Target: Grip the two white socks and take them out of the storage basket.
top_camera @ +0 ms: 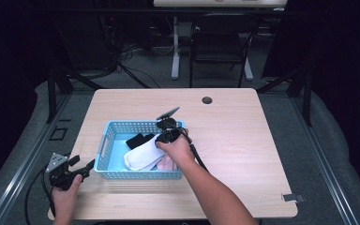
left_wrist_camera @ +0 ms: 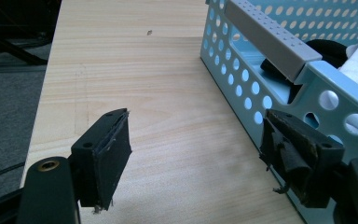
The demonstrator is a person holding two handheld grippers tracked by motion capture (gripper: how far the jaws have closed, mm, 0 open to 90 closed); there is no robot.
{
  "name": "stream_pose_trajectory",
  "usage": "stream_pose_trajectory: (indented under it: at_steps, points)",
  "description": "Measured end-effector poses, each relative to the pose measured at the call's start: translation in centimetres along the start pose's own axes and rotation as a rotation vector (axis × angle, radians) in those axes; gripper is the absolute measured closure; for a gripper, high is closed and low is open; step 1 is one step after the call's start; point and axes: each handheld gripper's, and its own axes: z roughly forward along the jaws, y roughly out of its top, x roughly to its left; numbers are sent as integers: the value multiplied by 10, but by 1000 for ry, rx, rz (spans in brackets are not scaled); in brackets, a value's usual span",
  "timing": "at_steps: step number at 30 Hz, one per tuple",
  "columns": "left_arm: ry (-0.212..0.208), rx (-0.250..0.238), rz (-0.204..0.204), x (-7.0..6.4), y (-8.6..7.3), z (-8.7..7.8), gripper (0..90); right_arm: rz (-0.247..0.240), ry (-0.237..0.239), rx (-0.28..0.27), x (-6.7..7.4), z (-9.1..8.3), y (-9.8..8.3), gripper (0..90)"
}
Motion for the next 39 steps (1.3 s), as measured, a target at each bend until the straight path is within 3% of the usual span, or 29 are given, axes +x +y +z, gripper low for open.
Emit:
stream_pose_trajectory:
  at_steps: [8,18,25,28,32,34,35,39]
  points:
    - [-2,7,4,0,0,0,240,3,17,19,1,4,-2,811]
    - [-2,8,5,0,0,0,240,-36,40,-57,9,-6,-7,861]
    - [-1,10,5,0,0,0,240,-162,33,-145,24,-23,-13,864]
    - [1,8,3,0,0,0,240,-187,30,-158,28,-28,-14,865]
    - [1,9,4,0,0,0,240,-232,48,-215,37,-37,-17,866]
    - [1,10,5,0,0,0,240,-280,47,-230,41,-45,-18,867]
    - [1,10,4,0,0,0,240,-318,42,-267,45,-51,-20,867]
    - [2,10,3,0,0,0,240,-356,46,-299,51,-60,-22,867]
